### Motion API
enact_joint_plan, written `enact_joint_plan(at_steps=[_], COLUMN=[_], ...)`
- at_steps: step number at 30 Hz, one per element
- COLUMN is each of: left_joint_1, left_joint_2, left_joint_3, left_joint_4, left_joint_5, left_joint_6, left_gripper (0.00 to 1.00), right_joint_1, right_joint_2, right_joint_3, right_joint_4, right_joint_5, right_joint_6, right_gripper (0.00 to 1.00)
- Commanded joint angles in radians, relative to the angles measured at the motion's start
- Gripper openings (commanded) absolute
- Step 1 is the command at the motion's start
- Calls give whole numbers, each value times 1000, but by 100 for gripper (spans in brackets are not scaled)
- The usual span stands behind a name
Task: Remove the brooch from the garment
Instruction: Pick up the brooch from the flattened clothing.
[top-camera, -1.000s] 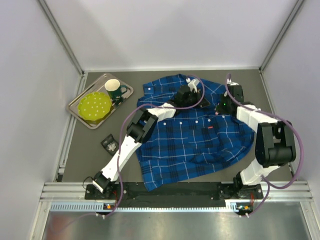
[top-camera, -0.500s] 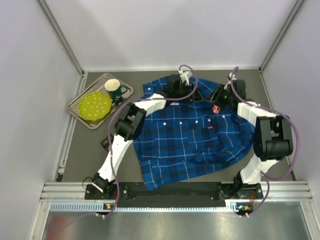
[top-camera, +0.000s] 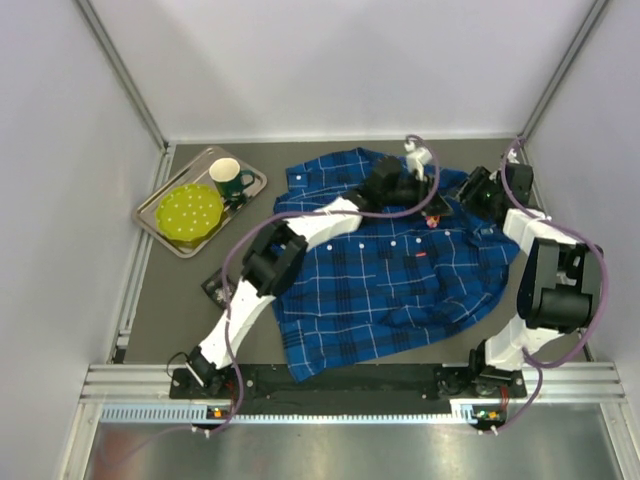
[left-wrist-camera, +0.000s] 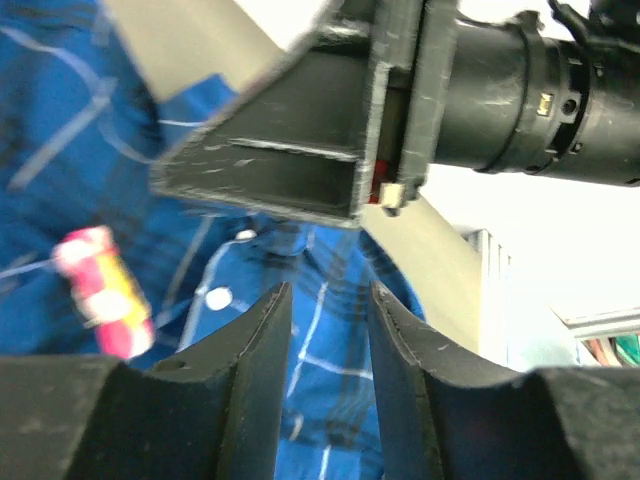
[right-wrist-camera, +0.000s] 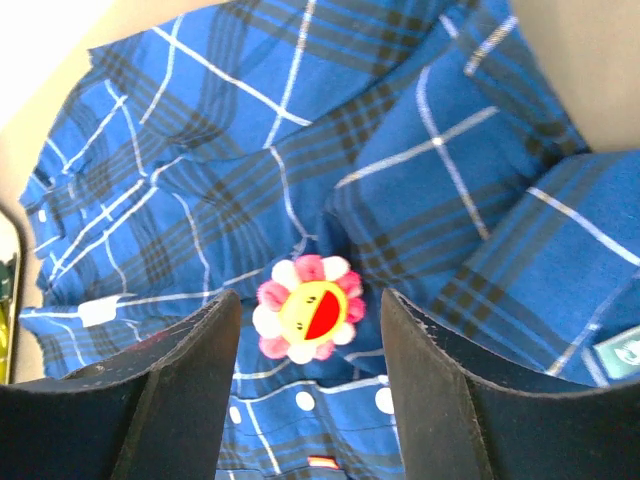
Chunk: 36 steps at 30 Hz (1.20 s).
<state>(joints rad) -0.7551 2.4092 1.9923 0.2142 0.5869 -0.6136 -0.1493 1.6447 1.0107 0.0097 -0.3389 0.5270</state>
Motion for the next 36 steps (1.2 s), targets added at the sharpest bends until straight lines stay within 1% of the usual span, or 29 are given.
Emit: enact_joint_plan(at_steps=[1,3,4,5,12,15,18,21,23,25,28,29,31,33,36], left_joint_1=[-24,-21,-17,-15,26,36,42,42,49,54,53,53,51,51,43], left_joint_2=[144,188,227,241,294,310,333,353,353,335,292,278,234,185,137], left_joint_3=[159,203,250,263,250,261,272,293,287,272,261,258,246,232,198], left_joint_4=[97,108,99,85,102,76,89,85,76,74,54,38,14,-36,-93], left_joint_5=[4,-10,-18,-24,-79,-121,-128,-136,-134,-118,-84,-79,-70,-78,-113], left_joint_6=[-80,-104,-107,-112,-110,-60,-67,-67,-69,-66,-37,-29,9,49,149], left_gripper=[40,39,38,37,35,35,35,35,34,34,41,48,54,63,68], right_joint_1=[-35,-44,-47,-50,-53,-49,-35,-22,-4,11,33,36,43,42,42], right_joint_2=[-26,-16,-11,1,59,84,125,165,190,208,254,262,271,268,288], right_joint_3=[-23,-37,-47,-52,-64,-72,-83,-60,-43,-2,57,63,71,68,69], right_joint_4=[-5,24,57,71,164,220,274,263,282,250,226,231,230,252,343], right_joint_5=[18,-11,-47,-66,-161,-186,-193,-196,-212,-190,-196,-198,-204,-219,-288], right_joint_6=[-42,-29,-13,-6,40,86,133,123,110,85,83,90,99,113,169], right_gripper=[61,63,63,63,63,59,53,52,54,56,56,56,55,55,54])
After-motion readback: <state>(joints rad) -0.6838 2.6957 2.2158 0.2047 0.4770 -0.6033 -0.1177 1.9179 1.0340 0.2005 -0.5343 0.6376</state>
